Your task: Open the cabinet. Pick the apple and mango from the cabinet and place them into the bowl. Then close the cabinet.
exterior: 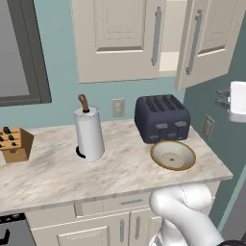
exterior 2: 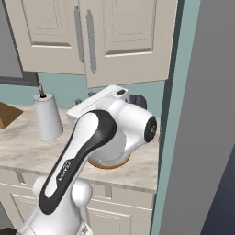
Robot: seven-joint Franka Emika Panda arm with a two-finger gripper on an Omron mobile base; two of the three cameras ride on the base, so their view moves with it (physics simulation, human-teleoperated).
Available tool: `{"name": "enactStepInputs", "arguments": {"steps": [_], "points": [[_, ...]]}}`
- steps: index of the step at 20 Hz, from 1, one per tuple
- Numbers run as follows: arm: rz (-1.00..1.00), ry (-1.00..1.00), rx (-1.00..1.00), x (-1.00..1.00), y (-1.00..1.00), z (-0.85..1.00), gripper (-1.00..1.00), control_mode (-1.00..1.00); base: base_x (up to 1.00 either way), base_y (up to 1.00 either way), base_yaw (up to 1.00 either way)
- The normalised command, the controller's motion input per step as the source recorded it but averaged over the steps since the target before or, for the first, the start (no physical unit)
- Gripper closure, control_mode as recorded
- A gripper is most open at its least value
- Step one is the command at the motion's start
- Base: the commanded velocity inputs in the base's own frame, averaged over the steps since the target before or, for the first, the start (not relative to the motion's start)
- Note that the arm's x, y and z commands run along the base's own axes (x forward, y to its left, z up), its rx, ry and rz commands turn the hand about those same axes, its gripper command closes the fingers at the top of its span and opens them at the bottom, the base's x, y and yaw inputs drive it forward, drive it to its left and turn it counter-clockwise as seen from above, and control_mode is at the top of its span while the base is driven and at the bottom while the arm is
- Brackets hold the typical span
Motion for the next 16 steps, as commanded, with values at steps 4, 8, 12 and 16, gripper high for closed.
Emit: {"name": "enactStepInputs", "arguments": {"steps": [4,8,12,16], "points": [[-0.19,-0.33,-0.18,0.03,1.0,0.39,-1.0,-1.0,0.0,0.0,0.0],[-0.3,-0.28,-0.37,0.27,1.0,0.79,-1.0,-1.0,0.0,0.0,0.0],[-0.44,-0.19,-0.44,0.57,1.0,0.71,-1.0,-1.0,0.0,0.0,0.0],[-0.56,-0.09,-0.35,0.73,0.55,0.32,-1.0,-1.0,0.0,0.0,0.0]]}}
